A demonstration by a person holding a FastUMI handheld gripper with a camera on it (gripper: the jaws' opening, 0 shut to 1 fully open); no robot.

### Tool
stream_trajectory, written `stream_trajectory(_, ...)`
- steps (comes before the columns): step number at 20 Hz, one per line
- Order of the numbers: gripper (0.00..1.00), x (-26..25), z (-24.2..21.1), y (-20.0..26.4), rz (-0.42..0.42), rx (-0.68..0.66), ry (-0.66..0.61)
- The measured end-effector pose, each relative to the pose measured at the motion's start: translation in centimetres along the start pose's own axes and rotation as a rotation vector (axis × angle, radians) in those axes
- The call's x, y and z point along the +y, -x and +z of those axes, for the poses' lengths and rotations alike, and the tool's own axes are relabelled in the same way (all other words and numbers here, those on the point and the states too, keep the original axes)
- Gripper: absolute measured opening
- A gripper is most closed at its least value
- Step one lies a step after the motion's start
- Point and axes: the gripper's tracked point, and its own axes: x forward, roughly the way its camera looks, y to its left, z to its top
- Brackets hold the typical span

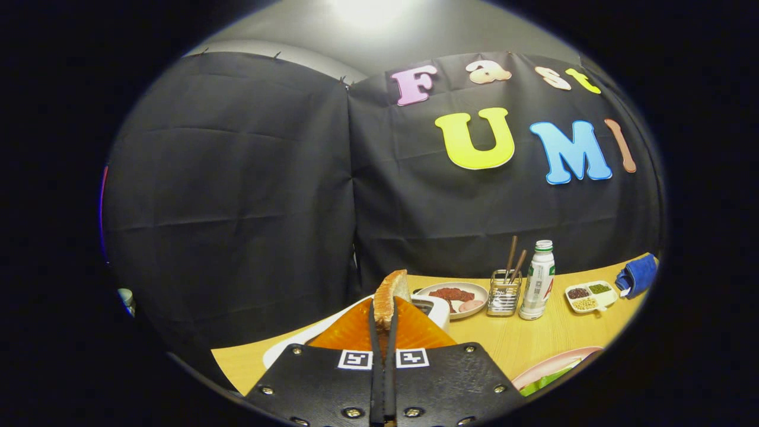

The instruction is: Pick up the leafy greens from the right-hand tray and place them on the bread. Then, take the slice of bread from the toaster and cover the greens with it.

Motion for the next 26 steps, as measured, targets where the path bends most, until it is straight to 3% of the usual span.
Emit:
stream_trajectory(10,0.00,-1.5,4.8,3.9,0.037,-0.085,-0.054)
stream_trajectory(18,0.00,-7.3,4.6,7.3,-0.058,-0.074,-0.025)
stream_trajectory(26,0.00,-15.4,4.7,11.2,-0.225,-0.060,0.070)
